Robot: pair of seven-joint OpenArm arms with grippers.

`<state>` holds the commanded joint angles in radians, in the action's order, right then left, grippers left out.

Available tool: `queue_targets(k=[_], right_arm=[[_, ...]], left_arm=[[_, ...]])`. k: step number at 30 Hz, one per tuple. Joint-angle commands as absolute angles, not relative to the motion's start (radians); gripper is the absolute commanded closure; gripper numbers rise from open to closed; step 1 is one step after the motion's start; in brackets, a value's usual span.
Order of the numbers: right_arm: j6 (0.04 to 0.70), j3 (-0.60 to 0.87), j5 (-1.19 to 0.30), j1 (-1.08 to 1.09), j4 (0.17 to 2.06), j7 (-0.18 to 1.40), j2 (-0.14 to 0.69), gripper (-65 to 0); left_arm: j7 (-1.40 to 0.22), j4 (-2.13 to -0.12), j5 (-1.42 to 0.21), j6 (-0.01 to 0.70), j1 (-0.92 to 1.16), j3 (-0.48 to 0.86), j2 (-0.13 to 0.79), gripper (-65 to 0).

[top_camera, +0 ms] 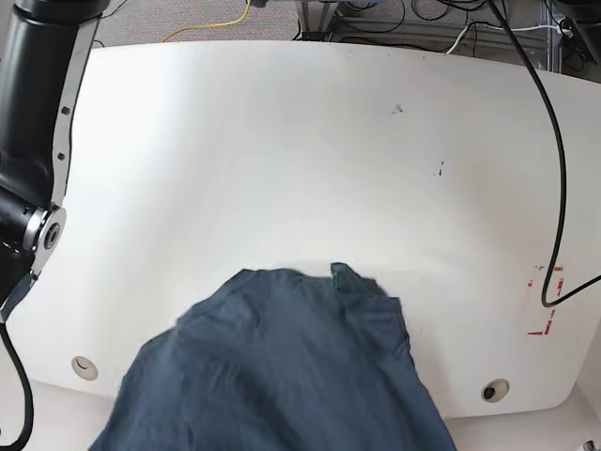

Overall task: Layout the t-shirt on the table in an organized manner, then fold the t-shirt properly
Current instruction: 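Lift the shirt with both grippers and shake it out above the table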

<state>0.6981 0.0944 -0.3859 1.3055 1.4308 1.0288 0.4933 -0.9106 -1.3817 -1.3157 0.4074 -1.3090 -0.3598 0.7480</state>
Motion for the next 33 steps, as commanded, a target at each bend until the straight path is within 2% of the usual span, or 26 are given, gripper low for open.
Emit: queue_targets(k=[5,9,17,22,27,33], right_arm=[[0.698,0.090,-0.395,1.306,1.437,1.064,0.493,-0.2],[0.698,0.094,-0.394,1.305,1.483,1.101,0.493,-0.2],[0.698,0.097,-0.397,1.079,1.647,1.112,0.513,-0.2],[0.698,0.147,-0.397,0.851,1.791,1.119,0.509,-0.2],[0.698,0.217,-0.398,0.648,1.896,1.125,0.460,-0.2],[0.698,0.266,-0.398,0.410,1.992,1.125,0.367,-0.2]], left_arm=[[-0.912,-1.389,-1.331,0.406,-1.309,-0.369,0.742,0.0],[-0.914,-1.389,-1.403,0.404,-1.309,-0.369,0.748,0.0],[-1.000,-1.395,-1.484,0.403,-1.309,-0.335,0.776,0.0],[-1.021,-1.455,-1.484,0.406,-1.309,-0.286,0.843,0.0],[-1.023,-1.534,-1.484,0.407,-1.127,-0.232,0.897,0.0],[-1.032,-1.613,-1.484,0.407,-0.822,-0.076,0.928,0.0]])
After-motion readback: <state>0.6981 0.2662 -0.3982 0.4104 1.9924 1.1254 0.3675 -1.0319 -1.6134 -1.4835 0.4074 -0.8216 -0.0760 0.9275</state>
